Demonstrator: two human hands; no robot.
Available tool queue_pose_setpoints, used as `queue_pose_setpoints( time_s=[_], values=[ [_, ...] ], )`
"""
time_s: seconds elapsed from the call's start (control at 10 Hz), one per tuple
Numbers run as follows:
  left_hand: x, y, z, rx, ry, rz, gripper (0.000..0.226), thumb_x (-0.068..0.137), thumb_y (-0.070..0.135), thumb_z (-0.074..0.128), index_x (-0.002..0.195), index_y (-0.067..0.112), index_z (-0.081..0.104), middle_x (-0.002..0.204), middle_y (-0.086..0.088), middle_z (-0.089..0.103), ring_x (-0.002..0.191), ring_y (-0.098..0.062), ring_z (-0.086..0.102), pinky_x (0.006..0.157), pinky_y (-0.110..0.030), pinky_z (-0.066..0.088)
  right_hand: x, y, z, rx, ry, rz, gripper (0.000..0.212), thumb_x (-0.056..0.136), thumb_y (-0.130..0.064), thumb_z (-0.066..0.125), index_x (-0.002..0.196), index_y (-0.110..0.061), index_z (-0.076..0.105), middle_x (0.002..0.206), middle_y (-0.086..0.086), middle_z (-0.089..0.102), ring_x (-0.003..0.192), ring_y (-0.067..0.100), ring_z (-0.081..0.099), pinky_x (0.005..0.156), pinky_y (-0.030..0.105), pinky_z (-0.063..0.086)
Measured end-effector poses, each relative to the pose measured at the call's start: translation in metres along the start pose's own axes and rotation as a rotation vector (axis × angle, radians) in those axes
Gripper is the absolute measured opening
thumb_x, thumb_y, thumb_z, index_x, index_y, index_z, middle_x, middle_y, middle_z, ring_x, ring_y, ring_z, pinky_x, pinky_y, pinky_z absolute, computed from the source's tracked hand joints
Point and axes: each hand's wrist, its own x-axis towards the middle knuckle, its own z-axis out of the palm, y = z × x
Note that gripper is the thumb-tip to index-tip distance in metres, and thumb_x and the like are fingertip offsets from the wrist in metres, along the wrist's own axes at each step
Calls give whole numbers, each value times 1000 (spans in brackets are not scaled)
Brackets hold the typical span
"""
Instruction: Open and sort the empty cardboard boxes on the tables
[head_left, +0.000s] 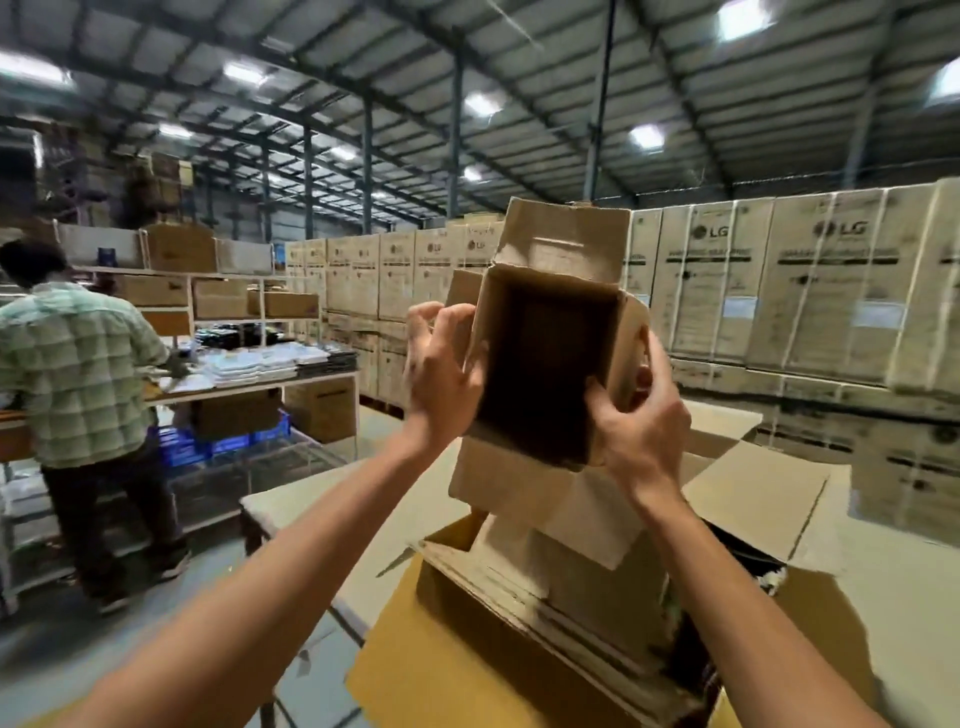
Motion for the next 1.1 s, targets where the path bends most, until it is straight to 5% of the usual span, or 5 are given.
queue_pose_setpoints(
  time_s=[0.1, 0.3, 0.7, 0.9, 1.1],
  values=[
    [16, -12, 53, -88, -34, -8, 29, 85, 17, 62, 112, 6, 62, 111, -17, 49, 106, -23, 51, 79, -29, 50, 25, 22, -3, -77, 81, 42, 81, 80, -40, 68, 152, -23, 35, 122, 5, 67, 104, 22, 67, 85, 43, 61],
    [25, -24, 132, -180, -180, -58, 29, 86, 12, 66, 114, 10, 61, 111, -10, 44, 92, -19, 54, 71, -20, 46, 56, 67, -10, -376, 209, 148, 76, 85, -36, 74, 151, -23, 39, 129, 4, 65, 108, 25, 65, 84, 30, 52],
    [-22, -94, 281, -54, -947, -284, 20, 87, 25, 64, 101, 20, 51, 109, -3, 46, 83, -17, 55, 70, -28, 47, 73, 151, 2, -1092, -12, 712, 59, 82, -40, 70, 131, -20, 46, 121, 13, 54, 102, 31, 59, 73, 34, 44],
    [-62, -136, 327, 87, -1466, -164, 61, 81, 57, 54, 129, 18, 52, 142, -19, 49, 126, -39, 49, 104, -48, 43, 62, 178, 16, -1370, -227, 825, 42, 93, -42, 58, 128, -19, 59, 123, 11, 53, 107, 30, 59, 77, 33, 43],
    [-25, -125, 324, -49, -1043, 127, 57, 96, 51, 52, 141, 17, 42, 153, -17, 29, 138, -34, 30, 107, -48, 41, 76, 167, 22, -1436, -192, 552, 54, 94, -47, 55, 141, -22, 45, 150, 15, 35, 133, 36, 37, 102, 49, 42]
  ],
)
